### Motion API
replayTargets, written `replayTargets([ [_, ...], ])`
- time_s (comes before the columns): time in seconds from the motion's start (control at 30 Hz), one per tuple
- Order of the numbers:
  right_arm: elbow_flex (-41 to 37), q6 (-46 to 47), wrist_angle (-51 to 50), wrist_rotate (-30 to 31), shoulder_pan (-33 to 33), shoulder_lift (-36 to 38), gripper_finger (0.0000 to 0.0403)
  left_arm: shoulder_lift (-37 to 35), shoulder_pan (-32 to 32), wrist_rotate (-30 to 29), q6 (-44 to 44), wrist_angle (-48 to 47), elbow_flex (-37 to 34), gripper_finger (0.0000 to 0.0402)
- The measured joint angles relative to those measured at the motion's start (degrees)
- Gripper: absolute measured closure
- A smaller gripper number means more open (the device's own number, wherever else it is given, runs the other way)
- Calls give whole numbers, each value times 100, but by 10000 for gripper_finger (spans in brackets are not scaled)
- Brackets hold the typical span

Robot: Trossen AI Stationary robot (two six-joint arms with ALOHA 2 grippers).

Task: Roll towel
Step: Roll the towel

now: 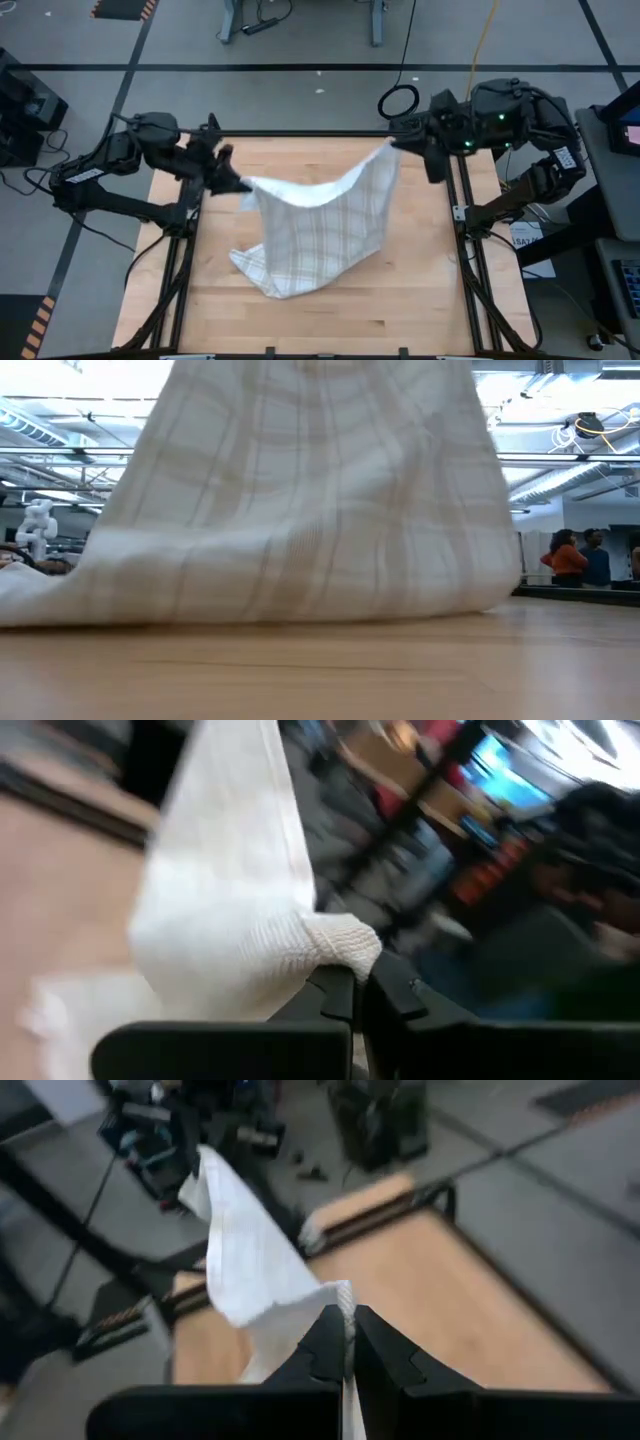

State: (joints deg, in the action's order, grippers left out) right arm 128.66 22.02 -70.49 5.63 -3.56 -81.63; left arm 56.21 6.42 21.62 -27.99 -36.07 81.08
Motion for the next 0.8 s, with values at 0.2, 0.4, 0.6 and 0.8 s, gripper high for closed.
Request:
replayTargets([
  [0.2, 0, -459, 567, 124, -285, -93, 401, 1, -2, -1071, 588, 945, 0, 398],
  [0.4, 0, -989, 1982, 407, -772, -263, 401, 0, 164, -1728, 1209, 2311, 0, 398],
  [0.6, -4, -1073, 2745, 380, -1118, -363, 401, -2, 179, -832, 662, 3323, 0, 398],
  [0.8, -2, -776, 2010, 199, -1132, -168, 401, 237, -334, -256, -170, 3363, 0, 398],
])
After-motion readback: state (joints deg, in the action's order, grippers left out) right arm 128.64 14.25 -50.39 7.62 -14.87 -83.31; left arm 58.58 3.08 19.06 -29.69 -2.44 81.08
